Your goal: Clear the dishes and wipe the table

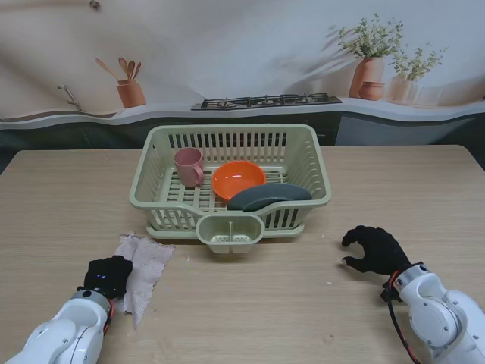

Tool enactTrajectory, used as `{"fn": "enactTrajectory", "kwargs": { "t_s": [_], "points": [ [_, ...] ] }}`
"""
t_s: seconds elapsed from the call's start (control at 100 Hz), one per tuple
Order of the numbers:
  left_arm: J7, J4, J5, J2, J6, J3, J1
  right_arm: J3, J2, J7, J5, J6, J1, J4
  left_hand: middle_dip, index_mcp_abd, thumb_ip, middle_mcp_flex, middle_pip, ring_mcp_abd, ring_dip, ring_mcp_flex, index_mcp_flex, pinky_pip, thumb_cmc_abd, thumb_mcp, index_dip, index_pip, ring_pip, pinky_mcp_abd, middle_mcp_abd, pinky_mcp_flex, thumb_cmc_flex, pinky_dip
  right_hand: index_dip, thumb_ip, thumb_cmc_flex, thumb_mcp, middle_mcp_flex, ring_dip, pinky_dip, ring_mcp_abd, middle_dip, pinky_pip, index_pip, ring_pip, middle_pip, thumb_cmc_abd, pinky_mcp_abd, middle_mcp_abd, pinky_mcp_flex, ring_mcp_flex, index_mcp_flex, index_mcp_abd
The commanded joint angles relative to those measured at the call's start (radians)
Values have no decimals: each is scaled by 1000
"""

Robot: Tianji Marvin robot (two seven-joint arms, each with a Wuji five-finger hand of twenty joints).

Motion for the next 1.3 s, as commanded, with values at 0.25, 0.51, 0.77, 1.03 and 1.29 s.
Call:
{"fn": "enactTrajectory", "kwargs": {
  "t_s": [0.25,0.51,0.77,1.03,1.29],
  "points": [
    [-249,-26,-81,4,49,176,-123,5,-2,6,-3,-12,-4,-1,4,-215,-20,13,25,-8,-12,5,24,6,27,-9,-18,5,22,76,15,12,42,16,3,22,23,21,10,-5,-8,14,-1,5,0,-9,-9,-26,8,9,-7,5,0,5],
    [-333,-26,-143,14,131,278,-195,7,-3,3,-3,-17,-4,0,4,-213,-20,13,26,-8,-13,6,23,6,27,-8,-18,8,22,76,16,16,43,14,3,22,23,21,10,-5,-8,14,-1,5,0,-9,-9,-26,7,10,-7,5,0,5],
    [-282,-14,-87,8,118,217,-144,9,-2,4,-4,-17,-5,0,2,-210,-19,15,26,-4,-14,6,25,6,26,-7,-20,8,22,76,19,17,45,14,3,22,24,21,11,-5,-8,14,-1,5,1,-9,-9,-28,7,9,-8,5,1,5],
    [-73,38,-19,-12,99,82,-51,7,-2,4,-5,-19,-2,2,2,-207,-18,14,26,0,-14,6,27,6,26,-8,-22,8,23,76,21,17,46,15,3,22,23,21,9,-5,-8,14,-1,5,0,-9,-9,-27,7,9,-8,4,-2,7],
    [206,126,-16,-33,82,-40,17,5,-2,7,-6,-12,-4,0,2,-205,-17,13,26,3,-14,3,28,5,26,-8,-23,5,23,76,24,12,48,18,3,22,24,22,10,-5,-7,14,-1,5,1,-8,-8,-28,7,11,-10,4,-1,6]
  ]
}}
